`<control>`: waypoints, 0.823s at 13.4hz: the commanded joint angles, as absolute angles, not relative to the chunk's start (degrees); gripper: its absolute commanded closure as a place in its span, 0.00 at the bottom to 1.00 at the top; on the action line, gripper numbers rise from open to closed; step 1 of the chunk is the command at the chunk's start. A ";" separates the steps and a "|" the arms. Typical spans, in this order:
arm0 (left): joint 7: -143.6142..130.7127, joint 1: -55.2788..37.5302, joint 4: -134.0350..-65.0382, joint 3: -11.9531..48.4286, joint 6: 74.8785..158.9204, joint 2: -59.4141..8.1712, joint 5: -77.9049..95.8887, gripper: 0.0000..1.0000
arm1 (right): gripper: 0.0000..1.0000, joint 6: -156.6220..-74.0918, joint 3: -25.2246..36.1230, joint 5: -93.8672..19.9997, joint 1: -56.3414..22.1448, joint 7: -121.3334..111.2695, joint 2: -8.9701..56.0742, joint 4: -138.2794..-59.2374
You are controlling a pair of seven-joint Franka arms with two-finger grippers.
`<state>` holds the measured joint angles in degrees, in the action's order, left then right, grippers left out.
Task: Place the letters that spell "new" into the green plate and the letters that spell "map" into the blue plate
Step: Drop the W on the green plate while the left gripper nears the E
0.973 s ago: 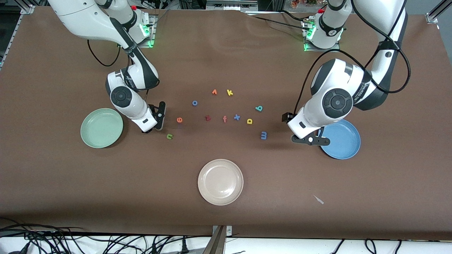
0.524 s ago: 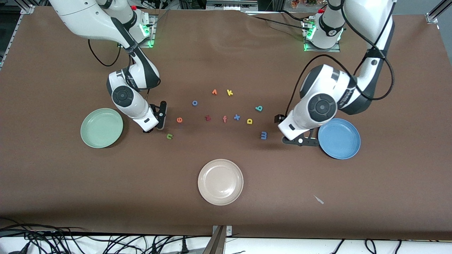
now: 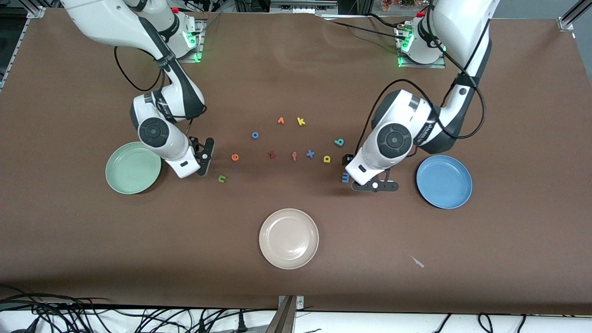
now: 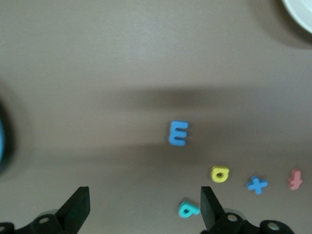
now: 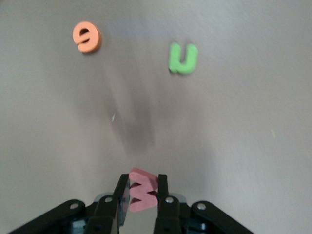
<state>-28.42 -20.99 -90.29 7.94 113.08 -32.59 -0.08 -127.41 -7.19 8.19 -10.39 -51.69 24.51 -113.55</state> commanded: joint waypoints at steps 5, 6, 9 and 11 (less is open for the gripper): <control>-32.34 -24.78 -88.94 7.21 117.68 -37.96 0.70 0.03 | 1.00 -118.29 4.38 7.21 -9.50 -49.13 24.43 -109.16; -32.26 -24.79 -88.95 7.21 118.21 -37.97 0.70 0.02 | 1.00 -118.56 5.09 7.12 -8.19 -49.13 25.30 -109.16; -31.03 -24.61 -88.86 7.21 119.26 -38.41 0.44 0.01 | 1.00 -121.01 5.01 6.60 -3.79 -48.43 27.50 -109.07; -28.75 -24.52 -88.86 7.21 120.85 -38.50 -0.26 0.01 | 1.00 -123.30 5.01 6.42 -2.55 -47.73 28.91 -109.16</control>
